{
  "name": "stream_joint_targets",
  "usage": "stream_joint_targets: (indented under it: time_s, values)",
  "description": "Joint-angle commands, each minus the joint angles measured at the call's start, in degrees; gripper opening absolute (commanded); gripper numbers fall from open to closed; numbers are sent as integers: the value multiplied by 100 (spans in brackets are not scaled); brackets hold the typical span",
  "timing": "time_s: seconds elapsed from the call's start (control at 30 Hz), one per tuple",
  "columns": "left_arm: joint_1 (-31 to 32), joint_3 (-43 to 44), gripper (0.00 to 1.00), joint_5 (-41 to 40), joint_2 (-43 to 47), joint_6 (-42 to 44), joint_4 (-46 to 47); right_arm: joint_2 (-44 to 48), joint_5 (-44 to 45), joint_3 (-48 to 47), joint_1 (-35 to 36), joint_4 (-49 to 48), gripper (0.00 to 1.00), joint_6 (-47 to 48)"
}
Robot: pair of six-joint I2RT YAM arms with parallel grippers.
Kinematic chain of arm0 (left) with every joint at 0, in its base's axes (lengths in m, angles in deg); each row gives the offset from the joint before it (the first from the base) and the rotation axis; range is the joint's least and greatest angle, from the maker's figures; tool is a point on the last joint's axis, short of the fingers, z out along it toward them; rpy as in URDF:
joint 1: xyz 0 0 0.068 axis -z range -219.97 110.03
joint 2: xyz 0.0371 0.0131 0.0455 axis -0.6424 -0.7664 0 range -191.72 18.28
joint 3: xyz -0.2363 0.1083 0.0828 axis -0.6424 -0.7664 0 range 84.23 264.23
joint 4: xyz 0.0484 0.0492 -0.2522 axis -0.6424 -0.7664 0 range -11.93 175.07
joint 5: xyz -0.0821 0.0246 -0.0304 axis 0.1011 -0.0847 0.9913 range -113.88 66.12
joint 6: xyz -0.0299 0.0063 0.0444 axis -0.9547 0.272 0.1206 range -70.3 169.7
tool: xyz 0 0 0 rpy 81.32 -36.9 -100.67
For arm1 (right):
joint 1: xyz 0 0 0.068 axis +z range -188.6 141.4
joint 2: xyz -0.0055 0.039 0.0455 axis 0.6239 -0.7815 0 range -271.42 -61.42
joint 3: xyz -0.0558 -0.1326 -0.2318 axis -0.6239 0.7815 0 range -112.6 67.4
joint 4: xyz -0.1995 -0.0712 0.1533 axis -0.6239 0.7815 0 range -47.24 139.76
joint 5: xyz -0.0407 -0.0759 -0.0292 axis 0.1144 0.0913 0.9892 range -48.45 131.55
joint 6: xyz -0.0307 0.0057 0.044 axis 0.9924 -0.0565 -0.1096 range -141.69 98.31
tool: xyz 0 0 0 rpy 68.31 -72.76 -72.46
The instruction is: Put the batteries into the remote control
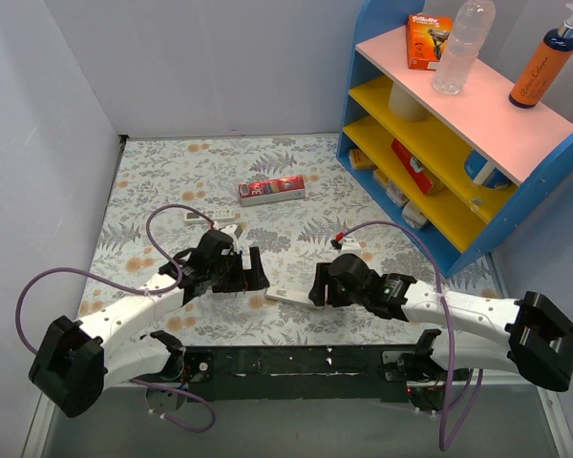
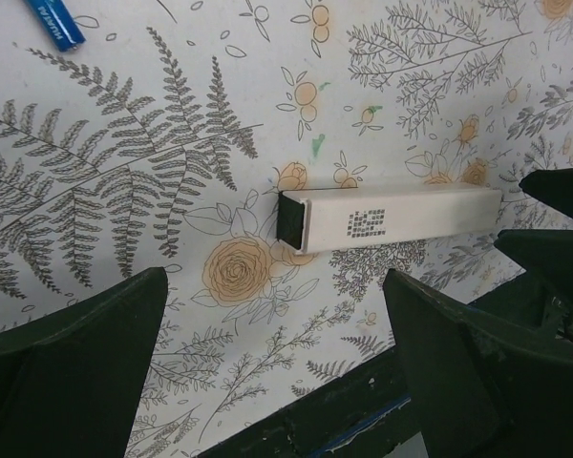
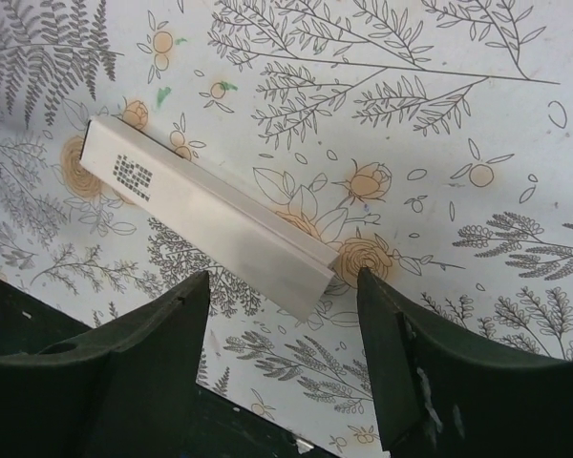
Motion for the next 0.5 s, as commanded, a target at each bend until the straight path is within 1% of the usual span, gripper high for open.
stream_joint_targets:
  time_s: [0.0, 0.13, 0.33, 0.47]
  values:
    - [151, 80, 98, 258, -265, -18, 180, -103, 187, 29, 9, -362, 69, -270]
    - [326, 176, 98, 223, -573, 17, 180, -174, 257, 142, 17, -327, 67, -401]
    - [564, 282, 95, 100, -916, 17, 215, -261, 275, 309, 26, -318, 65, -525]
    - [635, 317, 93, 21, -987, 9, 233, -420, 179, 345, 17, -318, 64, -533]
